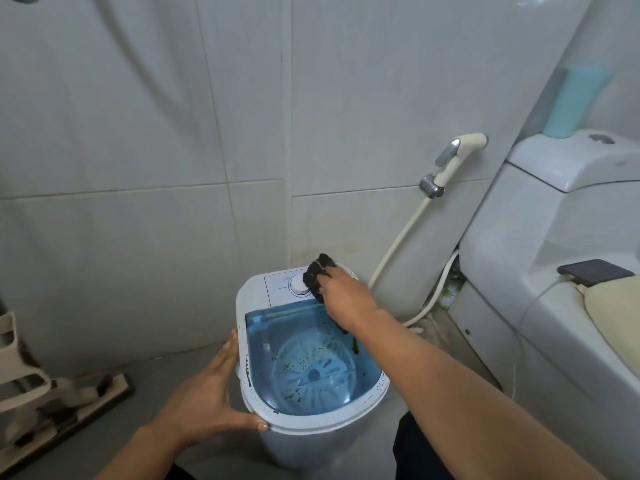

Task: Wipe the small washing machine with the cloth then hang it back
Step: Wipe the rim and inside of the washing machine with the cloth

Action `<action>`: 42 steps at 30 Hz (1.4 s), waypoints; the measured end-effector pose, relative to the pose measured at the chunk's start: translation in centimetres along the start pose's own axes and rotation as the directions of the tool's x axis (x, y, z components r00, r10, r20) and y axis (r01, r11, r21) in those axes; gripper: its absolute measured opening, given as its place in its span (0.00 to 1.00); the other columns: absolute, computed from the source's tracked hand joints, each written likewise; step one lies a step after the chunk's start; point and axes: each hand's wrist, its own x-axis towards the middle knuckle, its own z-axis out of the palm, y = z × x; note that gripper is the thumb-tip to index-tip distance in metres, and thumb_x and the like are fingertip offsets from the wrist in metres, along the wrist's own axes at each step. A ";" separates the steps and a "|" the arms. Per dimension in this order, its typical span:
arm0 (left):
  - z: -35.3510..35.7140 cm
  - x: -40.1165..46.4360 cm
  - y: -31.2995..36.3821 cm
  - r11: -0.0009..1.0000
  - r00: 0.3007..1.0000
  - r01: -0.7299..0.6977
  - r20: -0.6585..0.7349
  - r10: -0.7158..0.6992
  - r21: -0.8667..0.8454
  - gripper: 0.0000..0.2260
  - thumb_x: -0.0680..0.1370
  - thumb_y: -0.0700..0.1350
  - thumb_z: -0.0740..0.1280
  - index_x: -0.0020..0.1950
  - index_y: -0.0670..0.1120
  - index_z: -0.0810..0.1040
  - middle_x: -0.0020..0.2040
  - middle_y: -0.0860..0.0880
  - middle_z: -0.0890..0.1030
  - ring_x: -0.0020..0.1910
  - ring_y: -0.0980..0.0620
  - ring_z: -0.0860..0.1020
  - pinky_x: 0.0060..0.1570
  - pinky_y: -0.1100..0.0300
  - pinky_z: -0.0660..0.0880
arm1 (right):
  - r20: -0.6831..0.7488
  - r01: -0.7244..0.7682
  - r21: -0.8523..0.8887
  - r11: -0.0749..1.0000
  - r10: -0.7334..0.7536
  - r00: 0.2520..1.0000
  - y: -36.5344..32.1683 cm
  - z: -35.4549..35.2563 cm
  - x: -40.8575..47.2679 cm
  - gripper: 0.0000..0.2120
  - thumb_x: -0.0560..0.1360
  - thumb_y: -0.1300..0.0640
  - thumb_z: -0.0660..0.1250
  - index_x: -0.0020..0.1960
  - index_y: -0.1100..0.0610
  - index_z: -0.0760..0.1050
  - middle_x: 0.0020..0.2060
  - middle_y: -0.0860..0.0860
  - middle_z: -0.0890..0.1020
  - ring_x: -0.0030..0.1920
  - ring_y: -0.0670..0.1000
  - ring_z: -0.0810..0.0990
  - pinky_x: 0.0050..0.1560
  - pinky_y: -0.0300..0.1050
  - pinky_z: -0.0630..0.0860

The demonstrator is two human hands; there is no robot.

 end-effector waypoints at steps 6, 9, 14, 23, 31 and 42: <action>-0.4 -0.1 0.5 1.000 1.000 0.005 -0.004 -0.005 -0.013 0.69 0.53 0.83 0.72 0.80 0.66 0.32 0.81 0.68 0.37 0.81 0.64 0.49 0.76 0.57 0.66 | 0.018 0.045 -0.048 0.998 -0.044 0.999 0.3 0.9 -1.6 0.17 0.79 0.65 0.61 0.67 0.59 0.73 0.66 0.58 0.73 0.70 0.59 0.69 0.60 0.55 0.76; -0.4 -0.1 0.4 1.000 1.000 0.000 -0.013 -0.001 -0.022 0.69 0.52 0.83 0.72 0.79 0.68 0.31 0.80 0.71 0.37 0.82 0.64 0.51 0.74 0.57 0.69 | -0.038 -0.027 -0.025 0.999 0.026 0.999 0.5 0.7 -0.4 0.18 0.79 0.64 0.60 0.68 0.59 0.73 0.66 0.59 0.74 0.70 0.60 0.69 0.66 0.56 0.72; -0.3 -0.2 0.7 0.999 1.000 -0.005 -0.011 0.004 -0.042 0.68 0.52 0.83 0.72 0.79 0.69 0.32 0.80 0.71 0.38 0.81 0.63 0.55 0.73 0.57 0.70 | -0.026 -0.234 0.172 0.957 0.242 0.970 2.4 -0.3 2.7 0.13 0.80 0.62 0.59 0.61 0.61 0.77 0.60 0.61 0.78 0.61 0.63 0.77 0.57 0.52 0.76; -0.7 -0.2 0.9 0.995 1.000 0.018 0.013 -0.016 -0.096 0.69 0.52 0.82 0.73 0.79 0.69 0.32 0.79 0.73 0.36 0.80 0.66 0.48 0.76 0.54 0.67 | 0.078 -0.374 0.439 0.817 0.380 0.922 6.4 -0.7 -0.6 0.14 0.81 0.58 0.63 0.64 0.56 0.81 0.54 0.57 0.86 0.53 0.59 0.83 0.56 0.46 0.77; -1.3 0.4 0.8 0.981 0.991 0.074 0.122 -0.053 -0.177 0.70 0.53 0.79 0.76 0.83 0.63 0.37 0.80 0.70 0.35 0.82 0.63 0.43 0.79 0.49 0.62 | 0.098 -0.438 0.597 0.672 0.481 0.871 5.7 -0.7 -5.5 0.15 0.81 0.60 0.65 0.66 0.55 0.80 0.52 0.46 0.85 0.51 0.48 0.83 0.56 0.41 0.77; 0.5 0.6 0.4 0.999 0.997 0.026 0.068 -0.023 -0.045 0.68 0.53 0.81 0.73 0.82 0.66 0.36 0.82 0.67 0.38 0.82 0.62 0.47 0.79 0.48 0.62 | -0.030 -0.351 0.686 0.637 0.507 0.862 6.3 2.3 -5.3 0.13 0.80 0.59 0.65 0.63 0.53 0.82 0.48 0.54 0.86 0.48 0.55 0.84 0.54 0.44 0.78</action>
